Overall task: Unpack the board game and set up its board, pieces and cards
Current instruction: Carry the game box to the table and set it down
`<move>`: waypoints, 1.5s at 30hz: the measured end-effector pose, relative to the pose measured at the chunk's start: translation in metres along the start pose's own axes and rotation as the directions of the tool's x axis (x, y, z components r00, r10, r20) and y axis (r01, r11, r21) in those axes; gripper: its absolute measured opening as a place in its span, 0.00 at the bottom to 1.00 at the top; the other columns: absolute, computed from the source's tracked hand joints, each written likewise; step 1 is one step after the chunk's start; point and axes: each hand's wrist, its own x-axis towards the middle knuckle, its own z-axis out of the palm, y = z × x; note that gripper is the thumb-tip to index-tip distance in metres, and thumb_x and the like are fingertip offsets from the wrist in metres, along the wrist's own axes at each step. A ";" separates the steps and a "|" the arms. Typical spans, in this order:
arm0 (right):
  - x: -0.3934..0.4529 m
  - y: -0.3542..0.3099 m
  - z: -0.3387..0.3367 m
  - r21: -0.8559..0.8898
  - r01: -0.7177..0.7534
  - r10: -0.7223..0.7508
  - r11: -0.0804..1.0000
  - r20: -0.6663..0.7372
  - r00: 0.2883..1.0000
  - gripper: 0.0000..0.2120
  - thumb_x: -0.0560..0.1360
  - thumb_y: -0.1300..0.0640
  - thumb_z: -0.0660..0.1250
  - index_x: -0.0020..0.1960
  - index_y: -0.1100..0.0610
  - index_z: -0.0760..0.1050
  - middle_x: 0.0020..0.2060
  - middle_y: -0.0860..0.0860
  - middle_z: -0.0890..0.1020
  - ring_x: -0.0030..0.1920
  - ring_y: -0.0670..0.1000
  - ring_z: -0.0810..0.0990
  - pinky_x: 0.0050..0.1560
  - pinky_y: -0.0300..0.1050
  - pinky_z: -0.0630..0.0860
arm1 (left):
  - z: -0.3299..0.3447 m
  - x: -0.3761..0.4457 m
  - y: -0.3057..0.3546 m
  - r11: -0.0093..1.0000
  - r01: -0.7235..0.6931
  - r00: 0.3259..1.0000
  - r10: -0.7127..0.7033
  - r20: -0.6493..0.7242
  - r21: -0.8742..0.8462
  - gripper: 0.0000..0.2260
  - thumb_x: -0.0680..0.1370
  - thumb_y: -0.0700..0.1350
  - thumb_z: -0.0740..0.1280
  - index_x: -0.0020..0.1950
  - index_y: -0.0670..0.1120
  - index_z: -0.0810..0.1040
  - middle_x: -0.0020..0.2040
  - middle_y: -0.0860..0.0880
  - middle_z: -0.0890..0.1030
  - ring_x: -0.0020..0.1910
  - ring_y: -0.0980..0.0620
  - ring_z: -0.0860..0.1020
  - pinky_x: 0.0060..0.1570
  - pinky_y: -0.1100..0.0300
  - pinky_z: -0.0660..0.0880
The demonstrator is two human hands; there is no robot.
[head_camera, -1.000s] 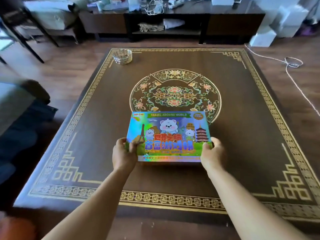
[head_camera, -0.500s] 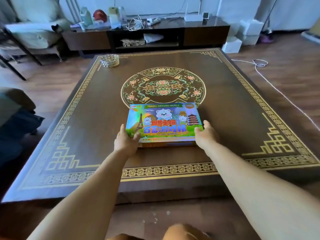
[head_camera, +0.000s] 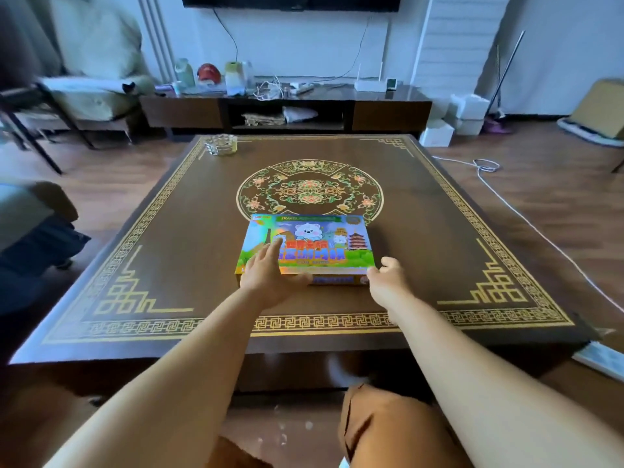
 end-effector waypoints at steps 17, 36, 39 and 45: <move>0.107 0.012 0.020 0.079 -0.049 0.062 0.996 -0.167 0.984 0.14 0.77 0.58 0.56 0.54 0.60 0.79 0.45 0.60 0.81 0.40 0.52 0.72 0.40 0.42 0.66 | 0.073 0.089 0.017 0.848 -0.385 0.918 0.313 0.242 0.363 0.46 0.68 0.67 0.66 0.77 0.56 0.44 0.79 0.53 0.45 0.77 0.49 0.41 0.75 0.46 0.44; 0.123 -0.001 0.014 0.193 -0.073 0.051 0.979 0.117 0.992 0.17 0.79 0.65 0.53 0.54 0.53 0.79 0.46 0.50 0.83 0.39 0.49 0.82 0.38 0.41 0.77 | 0.079 0.090 0.012 0.847 -0.435 0.899 0.389 0.203 0.305 0.44 0.70 0.72 0.57 0.77 0.56 0.41 0.78 0.55 0.51 0.77 0.51 0.45 0.74 0.47 0.46; 0.118 -0.004 0.014 0.226 -0.176 0.140 0.958 0.167 0.976 0.11 0.79 0.63 0.56 0.47 0.53 0.77 0.43 0.53 0.81 0.42 0.54 0.81 0.46 0.49 0.78 | 0.072 0.084 0.008 0.838 -0.462 0.884 0.408 0.228 0.291 0.47 0.65 0.78 0.51 0.77 0.56 0.42 0.78 0.56 0.52 0.77 0.51 0.46 0.75 0.49 0.45; 0.098 -0.010 0.010 0.328 -0.265 0.172 0.906 0.287 0.942 0.10 0.78 0.55 0.63 0.49 0.61 0.80 0.43 0.57 0.84 0.44 0.57 0.83 0.51 0.53 0.79 | 0.051 0.069 0.004 0.826 -0.527 0.849 0.499 0.176 0.201 0.47 0.63 0.77 0.46 0.77 0.56 0.47 0.77 0.56 0.55 0.77 0.54 0.47 0.72 0.56 0.45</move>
